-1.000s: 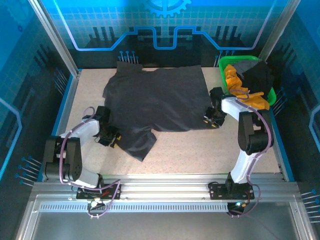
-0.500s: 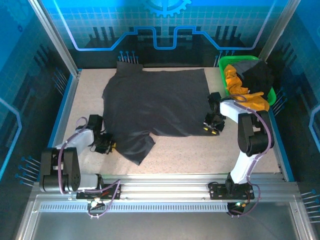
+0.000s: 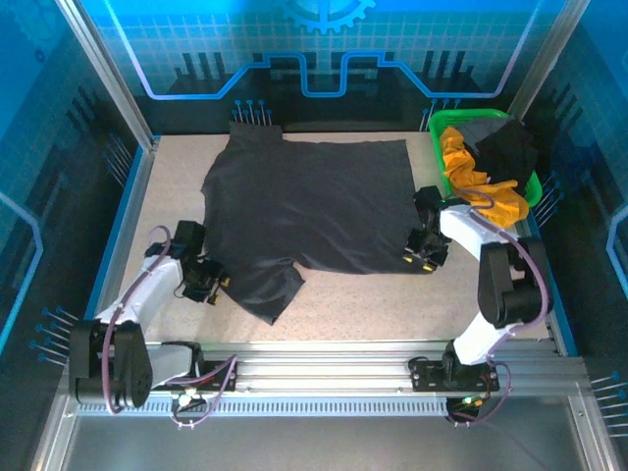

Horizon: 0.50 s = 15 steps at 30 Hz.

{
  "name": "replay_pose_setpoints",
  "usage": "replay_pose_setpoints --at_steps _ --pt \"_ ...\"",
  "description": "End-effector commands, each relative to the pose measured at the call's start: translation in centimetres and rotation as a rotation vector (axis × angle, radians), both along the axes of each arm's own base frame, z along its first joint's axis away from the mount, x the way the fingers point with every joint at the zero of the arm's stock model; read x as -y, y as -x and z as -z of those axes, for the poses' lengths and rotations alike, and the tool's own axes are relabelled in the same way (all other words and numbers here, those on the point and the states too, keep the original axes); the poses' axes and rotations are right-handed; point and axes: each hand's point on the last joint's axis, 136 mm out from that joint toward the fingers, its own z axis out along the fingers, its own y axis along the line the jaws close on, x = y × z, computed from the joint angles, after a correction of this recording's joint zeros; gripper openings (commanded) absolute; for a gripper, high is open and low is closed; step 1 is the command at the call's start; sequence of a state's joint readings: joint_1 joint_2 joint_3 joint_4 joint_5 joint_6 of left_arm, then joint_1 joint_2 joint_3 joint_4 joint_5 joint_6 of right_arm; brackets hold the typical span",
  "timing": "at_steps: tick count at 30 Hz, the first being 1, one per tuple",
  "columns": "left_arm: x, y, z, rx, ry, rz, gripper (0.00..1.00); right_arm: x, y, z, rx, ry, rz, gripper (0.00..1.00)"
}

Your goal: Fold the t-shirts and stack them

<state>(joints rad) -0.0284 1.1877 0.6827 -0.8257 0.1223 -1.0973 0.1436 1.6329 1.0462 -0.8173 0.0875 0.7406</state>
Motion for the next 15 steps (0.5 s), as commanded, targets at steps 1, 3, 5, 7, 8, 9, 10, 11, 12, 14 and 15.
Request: replay_pose_setpoints --at_steps 1,3,5,7,8,9,10,11,12,14,15 --pt "1.7 3.6 -0.2 -0.110 0.007 0.065 0.39 0.5 0.7 -2.0 0.041 -0.001 -0.011 0.43" --pt "2.9 5.0 0.5 -0.137 0.030 0.082 0.40 0.7 1.4 -2.1 0.044 -0.019 0.002 0.45" --pt "4.3 5.8 1.4 -0.137 0.066 0.086 0.40 0.9 2.2 -2.0 0.055 -0.047 0.014 0.47" --pt "5.6 5.7 2.0 -0.121 0.095 0.096 0.41 0.9 2.6 -1.9 0.073 -0.086 0.024 0.49" --pt "6.1 5.8 2.3 -0.127 0.098 0.105 0.41 1.1 2.9 -1.7 0.079 -0.098 0.029 0.49" --pt "6.5 5.7 2.4 -0.130 0.100 0.115 0.41 1.2 3.1 -1.6 0.078 -0.106 0.036 0.49" --pt "6.9 5.5 2.7 -0.131 0.099 0.126 0.42 1.3 3.0 -1.7 0.085 -0.117 0.043 0.49" --pt "7.2 5.3 2.9 -0.134 0.094 0.135 0.41 1.4 3.8 -1.0 0.063 -0.128 0.051 0.49" --pt "7.4 5.1 3.2 -0.136 0.088 0.139 0.41 1.4 4.1 -0.9 0.060 -0.135 0.056 0.49" --pt "7.5 4.4 3.5 -0.127 0.074 0.137 0.42 1.5 4.6 -0.6 0.056 -0.144 0.063 0.49" --pt "7.7 4.1 3.5 -0.117 0.074 0.136 0.42 1.6 4.8 -0.6 0.056 -0.146 0.071 0.49"
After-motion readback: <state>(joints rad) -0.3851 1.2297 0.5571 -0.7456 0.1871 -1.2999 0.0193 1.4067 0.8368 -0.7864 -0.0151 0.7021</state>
